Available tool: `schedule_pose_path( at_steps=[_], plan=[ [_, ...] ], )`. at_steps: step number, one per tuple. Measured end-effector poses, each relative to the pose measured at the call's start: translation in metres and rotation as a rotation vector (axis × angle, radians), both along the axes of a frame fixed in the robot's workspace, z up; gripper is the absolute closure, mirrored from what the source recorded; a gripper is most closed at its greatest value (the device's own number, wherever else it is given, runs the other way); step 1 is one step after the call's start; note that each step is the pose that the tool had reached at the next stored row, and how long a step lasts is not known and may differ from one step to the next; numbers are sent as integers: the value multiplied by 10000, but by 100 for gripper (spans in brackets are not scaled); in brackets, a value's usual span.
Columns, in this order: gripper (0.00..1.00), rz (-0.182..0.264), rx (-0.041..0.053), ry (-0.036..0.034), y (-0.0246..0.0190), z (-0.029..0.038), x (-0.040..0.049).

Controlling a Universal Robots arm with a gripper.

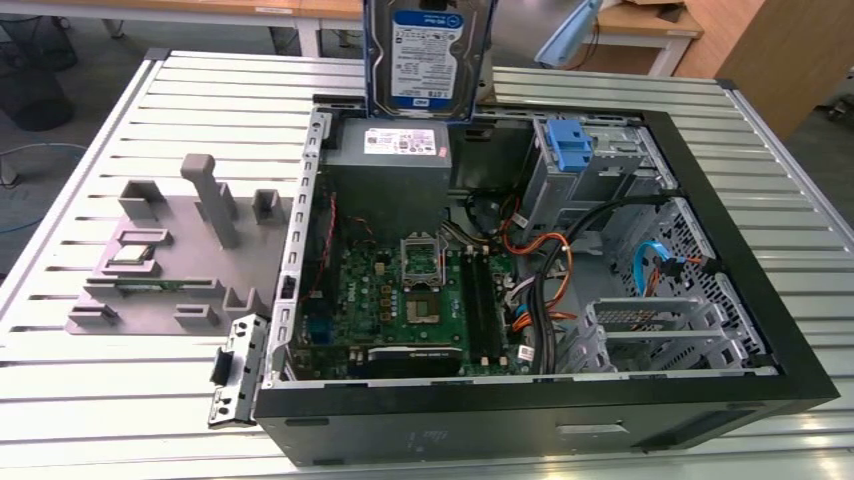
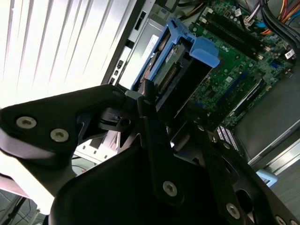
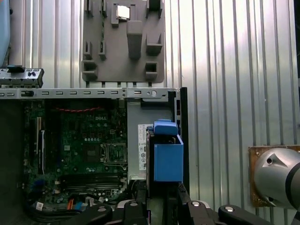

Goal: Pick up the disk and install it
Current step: 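Pick up the disk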

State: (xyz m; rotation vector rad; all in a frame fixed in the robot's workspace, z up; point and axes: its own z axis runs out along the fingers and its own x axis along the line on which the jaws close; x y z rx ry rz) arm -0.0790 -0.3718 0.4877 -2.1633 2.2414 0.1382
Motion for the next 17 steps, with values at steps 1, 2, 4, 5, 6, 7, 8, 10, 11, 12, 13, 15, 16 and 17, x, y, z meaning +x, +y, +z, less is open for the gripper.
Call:
schedule_pose_path(
  at_steps=[1, 2, 4, 5, 6, 7, 8, 10, 11, 12, 13, 15, 16, 17],
  plan=[
    [65, 0, 0, 0, 0, -1, 13],
    [65, 0, 0, 0, 0, -2, 27],
    [65, 0, 0, 0, 0, -4, 54],
    [65, 0, 0, 0, 0, -5, 68],
    [65, 0, 0, 0, 0, -6, 81],
    [65, 0, 0, 0, 0, -6, 94],
    [65, 0, 0, 0, 0, -7, 108],
    [65, 0, 0, 0, 0, -9, 137],
    [65, 0, -1, 0, 0, -10, 153],
    [65, 0, 0, 0, 0, -11, 169],
    [65, -1, 0, 0, 0, -13, 185],
    [65, 0, 0, 0, 0, -15, 220],
    [65, 1, 1, 0, 0, -16, 236],
    [65, 0, 0, 0, 0, -17, 252]
  ],
)
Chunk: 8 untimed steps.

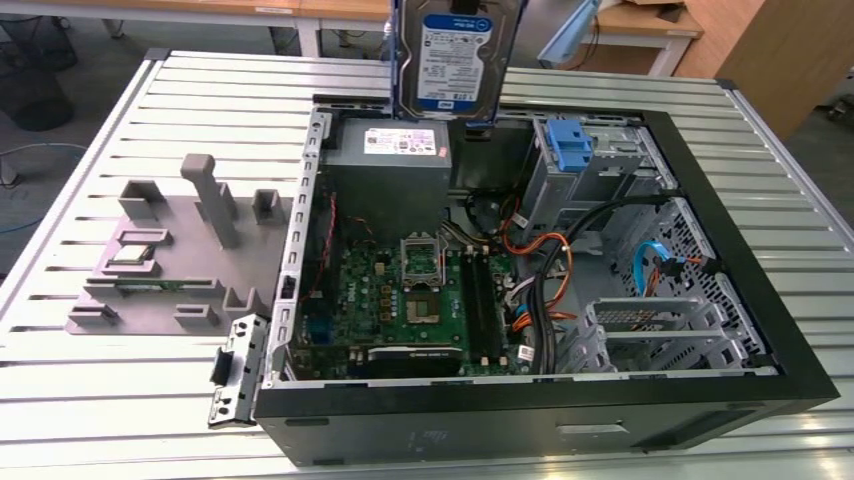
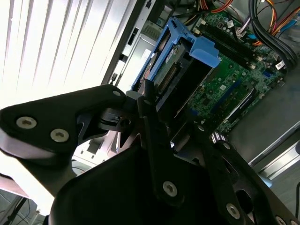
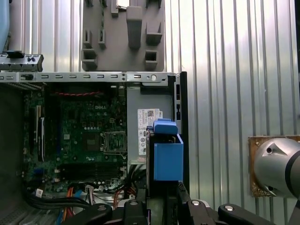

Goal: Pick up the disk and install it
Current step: 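Pick up the disk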

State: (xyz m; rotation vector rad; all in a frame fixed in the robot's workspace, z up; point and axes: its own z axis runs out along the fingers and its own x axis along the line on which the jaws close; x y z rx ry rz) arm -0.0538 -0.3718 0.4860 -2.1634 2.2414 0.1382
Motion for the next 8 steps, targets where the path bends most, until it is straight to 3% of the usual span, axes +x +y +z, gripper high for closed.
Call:
schedule_pose_path(
  at_steps=[8],
  plan=[
    [65, 0, 0, 0, 0, -7, 101]
  ],
)
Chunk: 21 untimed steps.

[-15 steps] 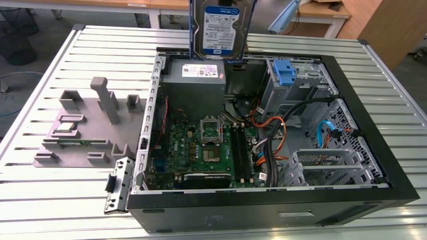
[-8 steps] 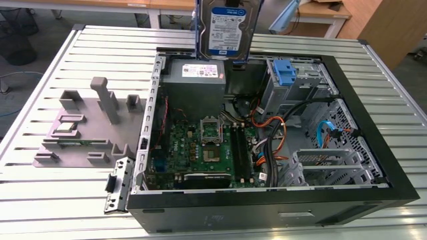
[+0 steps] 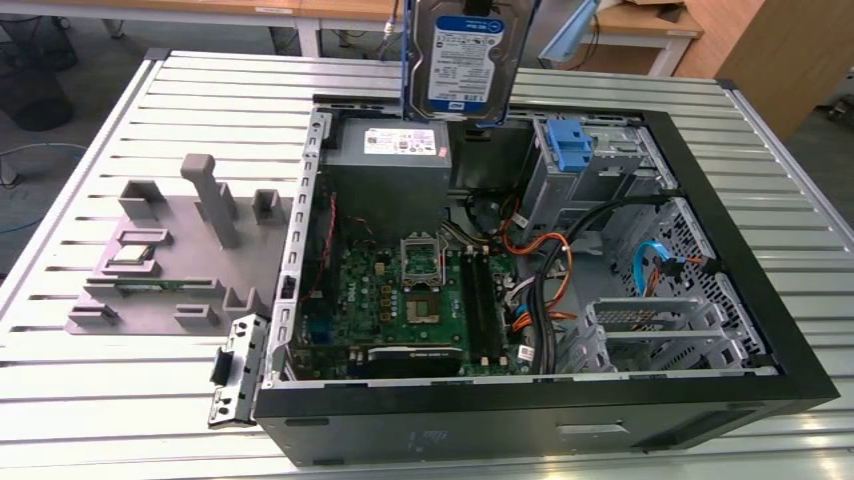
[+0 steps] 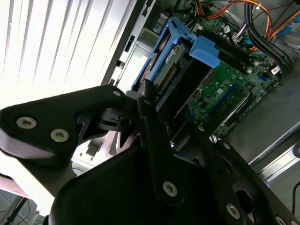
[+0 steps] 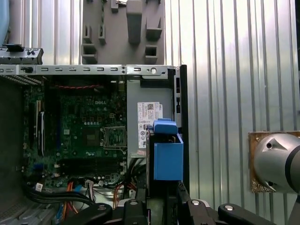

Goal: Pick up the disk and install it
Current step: 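Pick up the disk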

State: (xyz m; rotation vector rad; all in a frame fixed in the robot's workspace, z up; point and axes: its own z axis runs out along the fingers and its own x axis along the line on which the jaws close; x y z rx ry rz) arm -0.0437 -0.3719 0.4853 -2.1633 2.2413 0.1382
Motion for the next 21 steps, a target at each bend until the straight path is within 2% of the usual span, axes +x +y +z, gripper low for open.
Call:
schedule_pose_path(
  at_steps=[4, 7, 21],
  plan=[
    [65, -1, -1, 0, -1, 0, 4],
    [65, 0, 0, 0, -19, -1, 4],
    [65, -1, 0, 0, -158, -5, 5]
  ],
)
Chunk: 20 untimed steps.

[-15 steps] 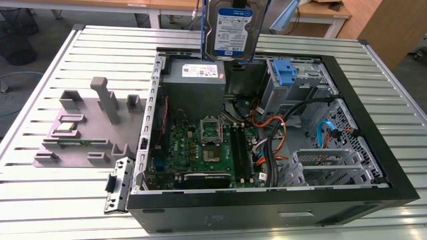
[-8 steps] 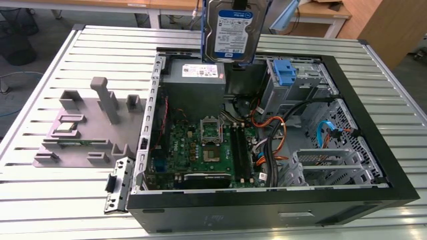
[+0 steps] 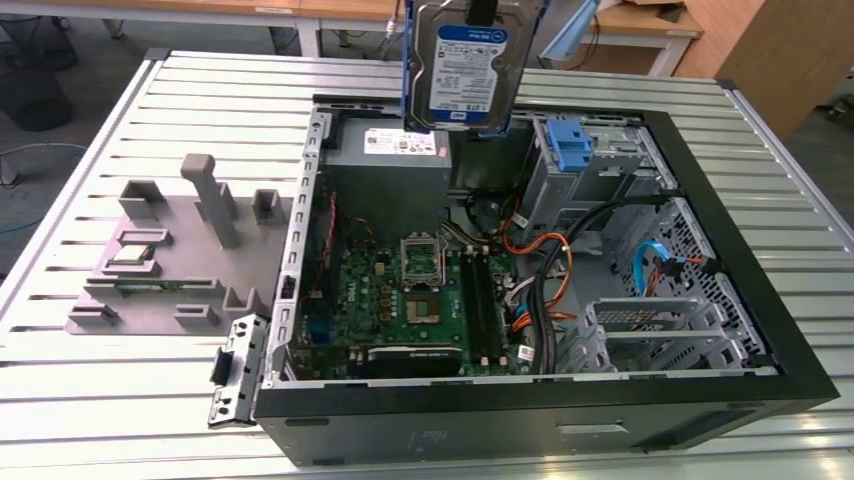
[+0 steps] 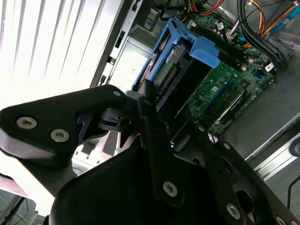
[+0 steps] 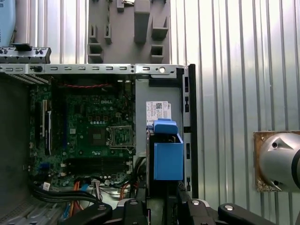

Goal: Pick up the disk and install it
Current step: 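Pick up the disk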

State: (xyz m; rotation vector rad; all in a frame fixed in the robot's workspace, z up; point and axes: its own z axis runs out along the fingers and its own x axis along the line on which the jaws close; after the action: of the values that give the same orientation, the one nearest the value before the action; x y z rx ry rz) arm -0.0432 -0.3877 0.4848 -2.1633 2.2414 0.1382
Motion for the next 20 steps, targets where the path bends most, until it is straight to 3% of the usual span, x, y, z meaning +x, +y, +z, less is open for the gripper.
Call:
schedule_pose_path(
  at_steps=[20],
  plan=[
    [65, 0, 0, 0, -224, -11, 0]
  ],
)
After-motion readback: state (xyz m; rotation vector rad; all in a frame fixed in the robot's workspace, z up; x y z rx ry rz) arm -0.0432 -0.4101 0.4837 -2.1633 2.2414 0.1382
